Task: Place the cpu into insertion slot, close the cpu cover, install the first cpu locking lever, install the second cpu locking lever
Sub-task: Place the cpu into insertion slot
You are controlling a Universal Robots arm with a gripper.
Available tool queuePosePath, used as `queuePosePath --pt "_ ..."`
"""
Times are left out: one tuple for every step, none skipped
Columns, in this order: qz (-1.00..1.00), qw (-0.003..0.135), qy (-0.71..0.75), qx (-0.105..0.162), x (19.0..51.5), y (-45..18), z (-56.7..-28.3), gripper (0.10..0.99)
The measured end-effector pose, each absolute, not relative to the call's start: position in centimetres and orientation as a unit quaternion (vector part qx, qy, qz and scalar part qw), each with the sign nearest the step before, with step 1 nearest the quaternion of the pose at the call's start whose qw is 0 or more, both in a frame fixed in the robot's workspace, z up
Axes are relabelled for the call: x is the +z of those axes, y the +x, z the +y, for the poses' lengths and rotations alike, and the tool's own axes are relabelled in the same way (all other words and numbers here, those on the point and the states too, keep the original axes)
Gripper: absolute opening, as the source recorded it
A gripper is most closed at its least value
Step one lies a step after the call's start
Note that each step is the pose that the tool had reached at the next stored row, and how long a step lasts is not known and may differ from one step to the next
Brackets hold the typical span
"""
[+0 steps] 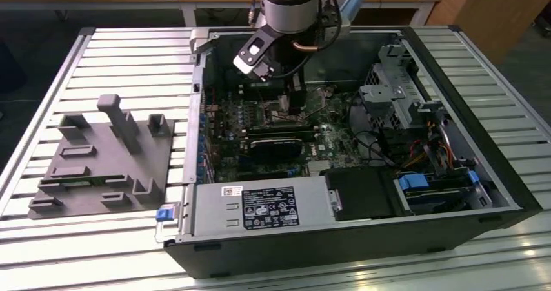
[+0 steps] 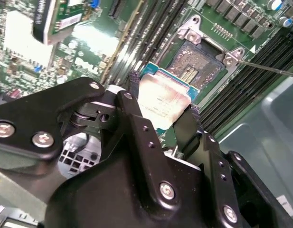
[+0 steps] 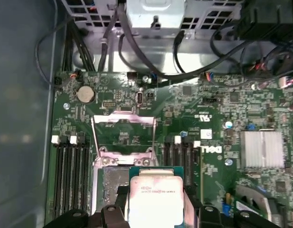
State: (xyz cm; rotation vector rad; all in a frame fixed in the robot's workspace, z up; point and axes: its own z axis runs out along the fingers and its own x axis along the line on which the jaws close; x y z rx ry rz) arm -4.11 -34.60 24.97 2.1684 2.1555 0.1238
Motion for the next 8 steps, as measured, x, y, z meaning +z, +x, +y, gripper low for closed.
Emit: queuePosePath --pt "0.704 0.041 0.708 0.040 24.8 -4.1 -34.4 0.537" --pt "0.704 0.041 0.708 0.040 24.6 -4.1 -34.3 0.537" --pt "0.704 0.041 0.708 0.040 24.5 -4.1 -34.1 0.537" --pt "0.704 0.041 0.708 0.040 24.3 -4.2 -34.0 0.537" --pt "0.704 0.040 0.708 0.040 24.1 -4.2 -33.8 0.537" --pt "0.704 0.040 0.708 0.040 23.9 -4.2 -33.7 0.537" --pt "0.704 0.040 0.708 0.040 23.8 -4.2 -33.6 0.537" --pt "0.704 0.040 0.708 0.040 23.6 -4.3 -33.5 0.537"
